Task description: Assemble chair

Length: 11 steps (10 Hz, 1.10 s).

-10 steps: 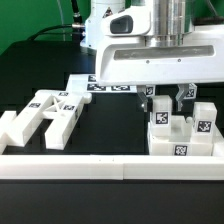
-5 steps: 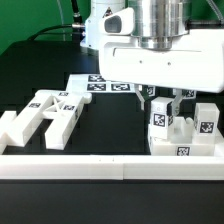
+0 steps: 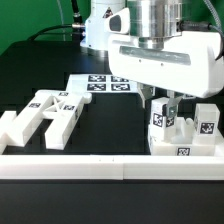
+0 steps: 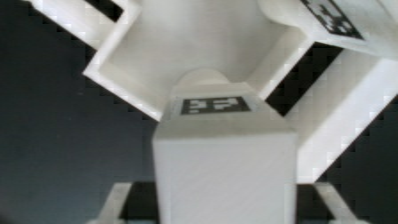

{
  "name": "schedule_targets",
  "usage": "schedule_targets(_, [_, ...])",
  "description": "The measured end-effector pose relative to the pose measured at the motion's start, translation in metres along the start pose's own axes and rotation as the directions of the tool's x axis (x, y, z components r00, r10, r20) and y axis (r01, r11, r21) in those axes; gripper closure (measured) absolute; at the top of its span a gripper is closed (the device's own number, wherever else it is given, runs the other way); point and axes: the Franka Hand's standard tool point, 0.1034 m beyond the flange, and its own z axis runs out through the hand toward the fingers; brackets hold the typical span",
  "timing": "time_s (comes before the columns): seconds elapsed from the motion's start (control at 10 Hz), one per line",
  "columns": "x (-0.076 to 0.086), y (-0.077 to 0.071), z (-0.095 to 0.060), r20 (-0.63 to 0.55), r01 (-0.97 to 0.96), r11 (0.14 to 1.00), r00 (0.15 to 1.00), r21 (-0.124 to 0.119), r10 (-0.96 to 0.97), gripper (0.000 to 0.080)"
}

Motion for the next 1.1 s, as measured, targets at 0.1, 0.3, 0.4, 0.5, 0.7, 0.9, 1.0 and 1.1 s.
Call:
schedule_targets(0.1, [-0.0003, 0.0000, 0.0003, 0.001, -0.015, 1.000, 1.000, 0.000, 0.015, 0.0509])
schedule_targets(0.3, [-0.0005, 0.0002, 0.0007, 0.001, 0.039, 0.999, 0.999, -0.001, -0.039, 0.0259])
schedule_targets(0.4, [-0.0017, 0.0002, 0.0007, 0.002, 0.059, 0.998, 0.998, -0.005, -0.059, 0.0259])
schedule_targets(0.5, [-0.0062, -0.0004, -0.0004, 0.009, 0.179, 0.984, 0.984, -0.026, -0.179, 0.0172])
schedule_targets(0.7, [-0.0033, -0.0034, -0.0063, 0.011, 0.411, 0.911, 0.912, -0.025, -0.410, 0.0157])
schedule_targets(0.9, [-0.0043, -0.0032, -0.0055, 0.016, 0.524, 0.851, 0.852, -0.023, -0.524, 0.0150])
schedule_targets(1.0, [-0.0047, -0.0031, -0.0048, 0.018, 0.604, 0.797, 0.797, -0.024, -0.603, 0.0150])
schedule_targets(1.1, [-0.0046, -0.0026, -0.0042, 0.021, 0.674, 0.739, 0.739, -0.025, -0.673, 0.0150])
